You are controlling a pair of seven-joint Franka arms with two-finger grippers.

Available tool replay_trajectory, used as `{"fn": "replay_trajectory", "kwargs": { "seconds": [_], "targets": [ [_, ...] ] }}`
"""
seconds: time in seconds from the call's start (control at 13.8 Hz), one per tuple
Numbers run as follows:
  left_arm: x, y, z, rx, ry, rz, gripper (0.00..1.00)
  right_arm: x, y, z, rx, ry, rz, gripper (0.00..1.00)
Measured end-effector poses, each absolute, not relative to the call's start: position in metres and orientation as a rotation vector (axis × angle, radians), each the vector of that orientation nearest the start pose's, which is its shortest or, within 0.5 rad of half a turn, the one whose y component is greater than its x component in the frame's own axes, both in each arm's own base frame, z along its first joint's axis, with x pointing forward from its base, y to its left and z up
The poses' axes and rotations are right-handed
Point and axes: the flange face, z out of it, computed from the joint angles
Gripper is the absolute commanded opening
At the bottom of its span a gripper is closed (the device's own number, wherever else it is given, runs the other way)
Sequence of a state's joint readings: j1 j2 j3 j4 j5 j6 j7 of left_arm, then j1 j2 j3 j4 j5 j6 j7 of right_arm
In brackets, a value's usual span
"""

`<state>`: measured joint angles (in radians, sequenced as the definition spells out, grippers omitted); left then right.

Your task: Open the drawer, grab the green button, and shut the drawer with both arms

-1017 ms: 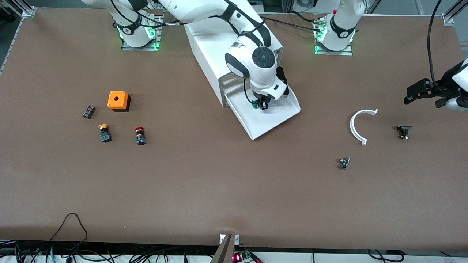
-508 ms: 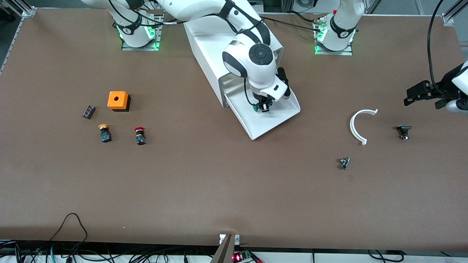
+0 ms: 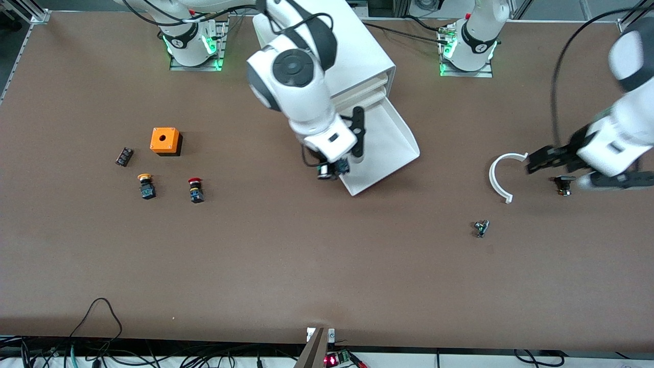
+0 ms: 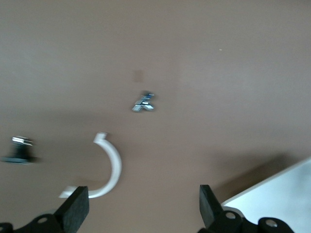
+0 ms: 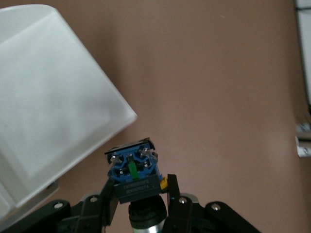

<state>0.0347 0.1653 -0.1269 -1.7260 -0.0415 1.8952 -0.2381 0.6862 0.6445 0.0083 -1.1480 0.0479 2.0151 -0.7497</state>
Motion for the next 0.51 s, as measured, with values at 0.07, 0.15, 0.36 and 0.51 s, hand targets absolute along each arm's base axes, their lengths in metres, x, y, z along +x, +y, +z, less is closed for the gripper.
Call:
{"fn": "replay_trajectory", "kwargs": {
  "seconds": [0.07,0.15,0.36,0.51],
  "targets": [
    [0.612,-0.09,0.45,-3.187,-0.372,0.008,1.0,0.595,0.465,0.452,-2.397,-1.929,-0.349,0.26],
    [0.612,-0.122,0.416,-3.182,-0.477,-0.003,1.0,0.606,0.447,0.454,-2.467,-1.839,-0.346,0.26],
    [0.6,-0.185,0.317,-3.169,-0.695,-0.026,1.0,0.632,0.397,0.445,-2.676,-1.561,-0.305,0.26],
    [0.591,-0.216,0.273,-3.152,-0.816,-0.02,1.0,0.649,0.357,0.428,-2.824,-1.328,-0.25,0.26]
  ]
}}
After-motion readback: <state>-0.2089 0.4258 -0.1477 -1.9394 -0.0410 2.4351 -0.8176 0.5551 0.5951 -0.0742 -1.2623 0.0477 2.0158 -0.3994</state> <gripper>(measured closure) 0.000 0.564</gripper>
